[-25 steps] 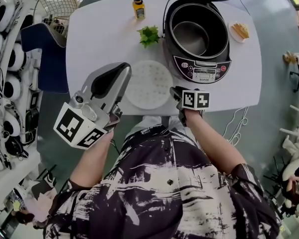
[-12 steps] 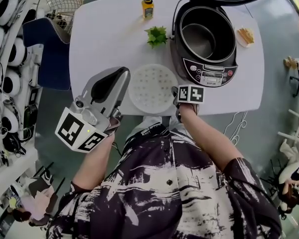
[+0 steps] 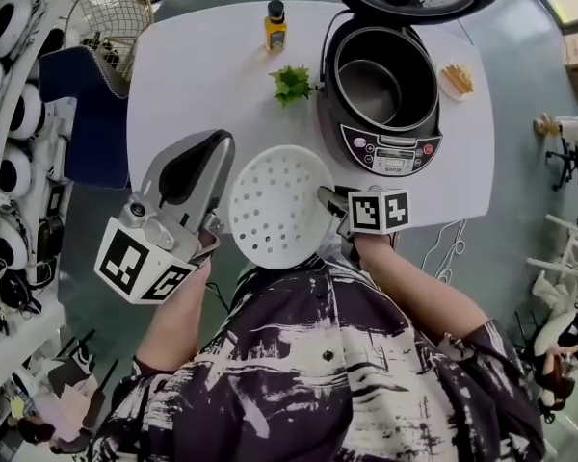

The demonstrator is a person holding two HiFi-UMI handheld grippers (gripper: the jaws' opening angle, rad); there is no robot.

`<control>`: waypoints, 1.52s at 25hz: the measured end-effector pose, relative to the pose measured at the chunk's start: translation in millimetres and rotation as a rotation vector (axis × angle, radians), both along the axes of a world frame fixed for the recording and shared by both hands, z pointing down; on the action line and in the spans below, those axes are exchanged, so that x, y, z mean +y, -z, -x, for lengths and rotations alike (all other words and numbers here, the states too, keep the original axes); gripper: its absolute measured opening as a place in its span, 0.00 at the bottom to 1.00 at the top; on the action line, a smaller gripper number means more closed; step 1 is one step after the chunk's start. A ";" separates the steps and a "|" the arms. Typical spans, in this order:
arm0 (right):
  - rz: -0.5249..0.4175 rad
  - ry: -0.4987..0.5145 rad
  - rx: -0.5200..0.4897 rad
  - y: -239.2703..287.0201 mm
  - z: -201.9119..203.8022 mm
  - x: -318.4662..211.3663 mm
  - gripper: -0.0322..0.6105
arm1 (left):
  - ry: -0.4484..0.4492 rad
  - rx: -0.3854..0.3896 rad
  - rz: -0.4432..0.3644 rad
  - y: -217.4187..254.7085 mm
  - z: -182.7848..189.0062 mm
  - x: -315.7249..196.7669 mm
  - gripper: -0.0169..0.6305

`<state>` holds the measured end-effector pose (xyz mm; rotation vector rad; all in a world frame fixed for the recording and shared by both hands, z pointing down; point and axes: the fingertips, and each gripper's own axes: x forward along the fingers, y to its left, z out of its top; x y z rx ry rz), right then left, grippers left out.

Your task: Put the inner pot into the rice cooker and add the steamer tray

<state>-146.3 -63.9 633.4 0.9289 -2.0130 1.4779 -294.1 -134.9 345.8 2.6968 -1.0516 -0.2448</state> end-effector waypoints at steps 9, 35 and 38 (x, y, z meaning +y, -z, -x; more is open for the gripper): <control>-0.208 -0.076 -0.101 151.8 -77.0 -45.0 0.05 | 0.016 -0.011 -0.084 34.1 -8.6 -10.8 0.03; -0.301 -0.014 0.597 73.5 -237.6 -258.9 0.06 | 0.022 0.015 -0.048 37.1 -85.1 6.2 0.03; -0.361 0.081 0.682 74.3 -234.3 -259.5 0.07 | 0.019 0.018 -0.049 36.8 -89.9 5.2 0.03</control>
